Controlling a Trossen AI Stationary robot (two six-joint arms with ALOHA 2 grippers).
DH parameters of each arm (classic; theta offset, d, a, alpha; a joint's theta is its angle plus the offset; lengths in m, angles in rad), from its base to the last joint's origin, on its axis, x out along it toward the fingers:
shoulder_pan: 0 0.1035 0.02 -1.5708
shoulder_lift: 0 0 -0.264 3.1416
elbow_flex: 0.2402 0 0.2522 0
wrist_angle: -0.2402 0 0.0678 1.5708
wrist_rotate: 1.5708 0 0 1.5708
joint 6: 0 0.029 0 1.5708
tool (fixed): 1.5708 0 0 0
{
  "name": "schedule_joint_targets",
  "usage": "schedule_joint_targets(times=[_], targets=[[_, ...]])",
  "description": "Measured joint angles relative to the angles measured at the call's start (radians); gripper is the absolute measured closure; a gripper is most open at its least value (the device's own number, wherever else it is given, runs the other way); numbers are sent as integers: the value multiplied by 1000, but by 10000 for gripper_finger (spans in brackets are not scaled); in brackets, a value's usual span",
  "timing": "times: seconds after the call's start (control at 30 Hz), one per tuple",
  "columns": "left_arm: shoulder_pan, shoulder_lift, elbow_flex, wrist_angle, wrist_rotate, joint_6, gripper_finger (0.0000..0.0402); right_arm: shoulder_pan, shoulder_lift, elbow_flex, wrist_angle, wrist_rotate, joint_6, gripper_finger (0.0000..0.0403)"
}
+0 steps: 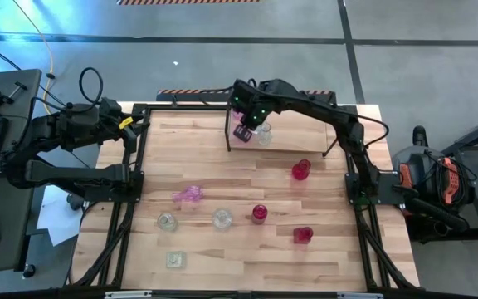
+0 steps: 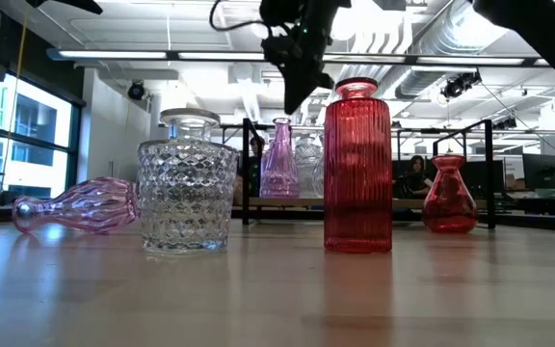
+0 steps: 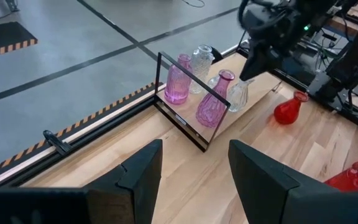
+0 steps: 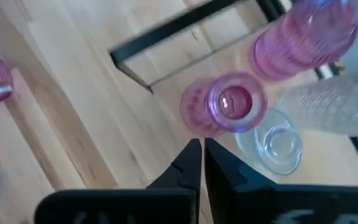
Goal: Sort vases onto shelf
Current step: Align the violet vase with the other violet vase on the shelf
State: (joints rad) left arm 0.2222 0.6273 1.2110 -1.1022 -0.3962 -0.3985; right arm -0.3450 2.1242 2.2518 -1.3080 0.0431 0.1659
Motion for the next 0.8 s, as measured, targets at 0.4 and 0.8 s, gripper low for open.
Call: schedule_joint_targets(times=[0.4,0.8], targets=[[0,0,0,0,2,10,225,-16,0,-110,77,-79,9,403],[0,0,0,0,2,-8,225,-29,1,-161,183,-97,-2,403]])
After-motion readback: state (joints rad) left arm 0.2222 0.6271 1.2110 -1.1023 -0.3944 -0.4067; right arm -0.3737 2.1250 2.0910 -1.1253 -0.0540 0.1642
